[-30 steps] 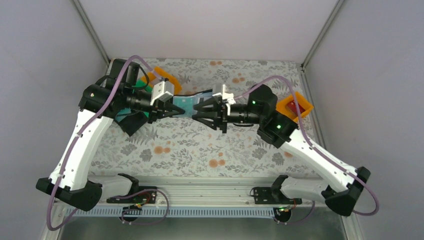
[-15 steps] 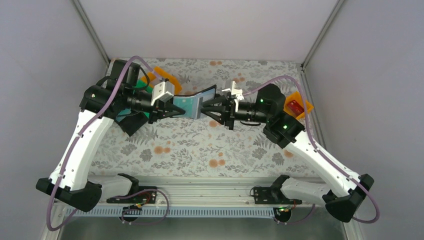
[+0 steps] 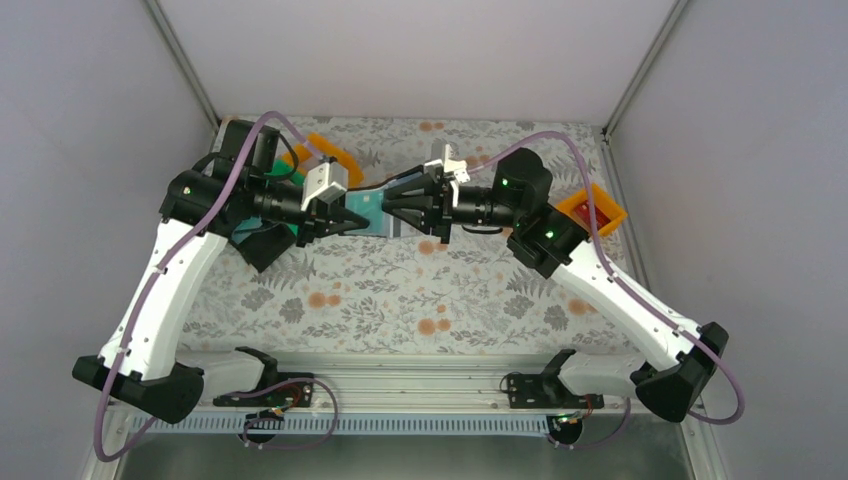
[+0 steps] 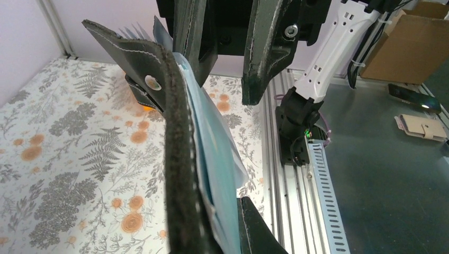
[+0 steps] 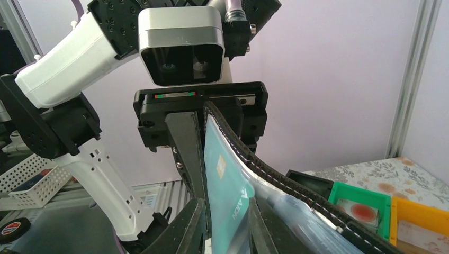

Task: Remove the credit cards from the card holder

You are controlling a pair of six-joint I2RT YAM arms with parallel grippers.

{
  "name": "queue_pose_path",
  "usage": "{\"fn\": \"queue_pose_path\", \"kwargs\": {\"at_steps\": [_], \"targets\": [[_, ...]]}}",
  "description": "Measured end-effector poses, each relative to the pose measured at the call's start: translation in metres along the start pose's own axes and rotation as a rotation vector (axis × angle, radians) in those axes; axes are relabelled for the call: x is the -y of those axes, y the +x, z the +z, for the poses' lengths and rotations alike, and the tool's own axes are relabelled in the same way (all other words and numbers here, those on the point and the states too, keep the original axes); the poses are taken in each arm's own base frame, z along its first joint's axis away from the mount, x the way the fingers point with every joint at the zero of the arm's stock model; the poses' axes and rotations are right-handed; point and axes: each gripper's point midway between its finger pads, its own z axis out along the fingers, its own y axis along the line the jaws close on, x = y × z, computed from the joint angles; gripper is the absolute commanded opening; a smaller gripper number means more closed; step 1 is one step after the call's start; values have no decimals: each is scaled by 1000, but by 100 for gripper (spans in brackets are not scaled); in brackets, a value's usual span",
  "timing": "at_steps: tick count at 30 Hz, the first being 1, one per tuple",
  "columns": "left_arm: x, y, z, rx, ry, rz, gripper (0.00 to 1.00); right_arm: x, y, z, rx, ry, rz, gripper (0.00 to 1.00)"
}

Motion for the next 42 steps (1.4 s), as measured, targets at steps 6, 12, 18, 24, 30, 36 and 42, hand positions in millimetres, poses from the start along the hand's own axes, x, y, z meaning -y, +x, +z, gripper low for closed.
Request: {"fn": "queue_pose_path", "kwargs": {"at_steps": [6, 12, 18, 24, 30, 36, 42], "targets": [[0, 1, 0, -2, 1, -3, 2, -6, 0, 1, -2, -41, -9, 25], [3, 2, -1, -5, 4, -9, 2, -18, -1, 1, -5, -117, -33, 25], [4, 3, 2, -1, 11, -2, 2, -39, 6, 9, -25, -246, -45, 25], [0, 5, 4, -2, 4, -11, 3, -45, 15, 12, -47, -280, -46, 25], [-5, 5, 4, -6, -18, -6, 2, -43, 7, 2, -32, -194, -70, 25], [-11, 12, 6, -28, -43, -27, 2, -25, -3, -28, -11, 42, -76, 27], [-15, 13, 6, -39, -64, -29, 2, 18, 6, -61, -30, 304, -26, 49]]}}
